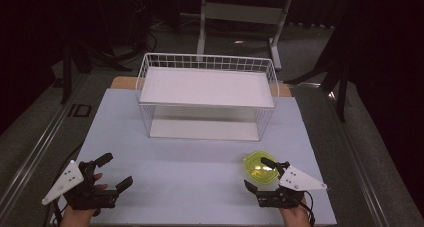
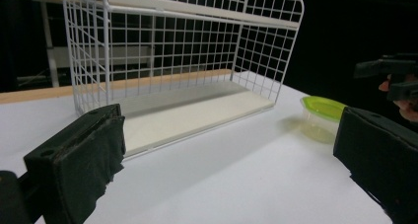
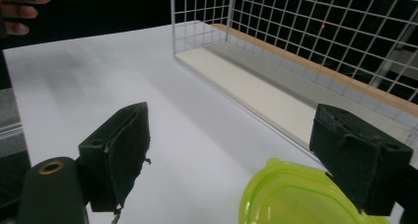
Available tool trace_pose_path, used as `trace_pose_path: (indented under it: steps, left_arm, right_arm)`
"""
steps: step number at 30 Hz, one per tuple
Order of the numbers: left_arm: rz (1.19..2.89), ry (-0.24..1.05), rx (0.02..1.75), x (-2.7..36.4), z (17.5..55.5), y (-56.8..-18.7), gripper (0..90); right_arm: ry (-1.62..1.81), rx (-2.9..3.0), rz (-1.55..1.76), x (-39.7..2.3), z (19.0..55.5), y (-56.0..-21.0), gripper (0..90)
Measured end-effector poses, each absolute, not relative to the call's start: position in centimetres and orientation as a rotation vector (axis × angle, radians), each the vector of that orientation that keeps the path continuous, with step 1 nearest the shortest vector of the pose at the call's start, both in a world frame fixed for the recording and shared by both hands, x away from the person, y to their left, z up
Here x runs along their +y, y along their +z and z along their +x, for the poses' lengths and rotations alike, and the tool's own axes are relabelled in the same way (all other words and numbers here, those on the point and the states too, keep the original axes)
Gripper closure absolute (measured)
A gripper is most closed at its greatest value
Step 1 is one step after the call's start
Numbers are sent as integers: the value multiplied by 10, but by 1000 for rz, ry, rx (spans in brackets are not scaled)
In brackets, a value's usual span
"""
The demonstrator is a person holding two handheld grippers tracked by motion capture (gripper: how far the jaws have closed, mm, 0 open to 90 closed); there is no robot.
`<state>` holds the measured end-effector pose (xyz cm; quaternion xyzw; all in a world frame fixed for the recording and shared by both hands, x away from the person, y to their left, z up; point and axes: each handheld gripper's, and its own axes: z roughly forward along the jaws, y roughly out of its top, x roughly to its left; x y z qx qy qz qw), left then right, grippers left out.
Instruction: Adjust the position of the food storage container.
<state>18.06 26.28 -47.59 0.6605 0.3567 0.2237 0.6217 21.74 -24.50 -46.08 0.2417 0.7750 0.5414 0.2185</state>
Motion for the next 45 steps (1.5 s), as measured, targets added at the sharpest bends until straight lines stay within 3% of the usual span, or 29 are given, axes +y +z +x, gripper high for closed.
trace_pose_path:
  steps: [22, 34, 45]
  left_arm:
    - [1574, 509, 772, 250, 176, -477, 2]
    - [1583, 496, 759, 247, 176, -478, 2]
    - [1582, 486, 761, 246, 178, -479, 2]
  right_arm:
    - [1578, 2040, 637, -240, 210, -426, 136]
    - [1529, 1996, 644, -245, 233, -407, 135]
    - [1485, 1921, 818, -281, 259, -404, 140]
